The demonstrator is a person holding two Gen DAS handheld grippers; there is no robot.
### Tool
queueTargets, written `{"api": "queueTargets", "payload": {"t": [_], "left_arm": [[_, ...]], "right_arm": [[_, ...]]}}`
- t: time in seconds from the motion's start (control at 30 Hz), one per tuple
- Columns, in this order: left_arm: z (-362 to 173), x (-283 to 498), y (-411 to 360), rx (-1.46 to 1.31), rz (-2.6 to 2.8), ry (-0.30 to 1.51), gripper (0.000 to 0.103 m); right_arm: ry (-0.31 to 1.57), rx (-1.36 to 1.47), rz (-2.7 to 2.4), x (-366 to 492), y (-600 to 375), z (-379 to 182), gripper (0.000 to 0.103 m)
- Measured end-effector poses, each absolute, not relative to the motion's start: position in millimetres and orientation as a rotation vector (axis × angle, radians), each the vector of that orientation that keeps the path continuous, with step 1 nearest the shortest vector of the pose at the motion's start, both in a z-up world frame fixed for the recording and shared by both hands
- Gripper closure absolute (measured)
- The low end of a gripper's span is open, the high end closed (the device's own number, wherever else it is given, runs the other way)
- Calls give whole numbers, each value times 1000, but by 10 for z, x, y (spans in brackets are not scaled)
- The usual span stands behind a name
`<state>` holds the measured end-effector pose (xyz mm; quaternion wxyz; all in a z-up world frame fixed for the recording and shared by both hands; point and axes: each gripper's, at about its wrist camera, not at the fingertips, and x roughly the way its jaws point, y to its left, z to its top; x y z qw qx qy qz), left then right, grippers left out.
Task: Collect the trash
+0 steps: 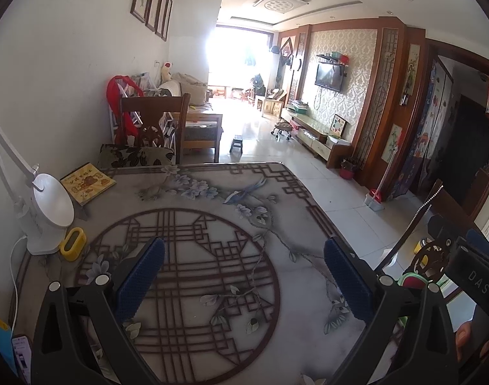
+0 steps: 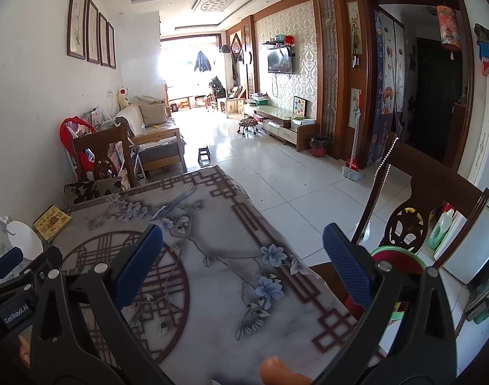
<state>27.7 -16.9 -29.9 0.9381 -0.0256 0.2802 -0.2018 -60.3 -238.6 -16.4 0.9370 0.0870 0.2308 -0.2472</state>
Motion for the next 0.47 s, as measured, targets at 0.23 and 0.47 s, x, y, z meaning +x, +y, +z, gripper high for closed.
{"api": "queueTargets", "payload": {"t": [0.23, 0.47], "left_arm": [[-579, 561, 50, -56, -334, 628, 8], [-1592, 1184, 937, -4, -17, 792, 8]], "right_arm": [[569, 144, -450, -218, -2261, -430, 4], [809, 93, -288, 561, -1787, -1300, 4]]}}
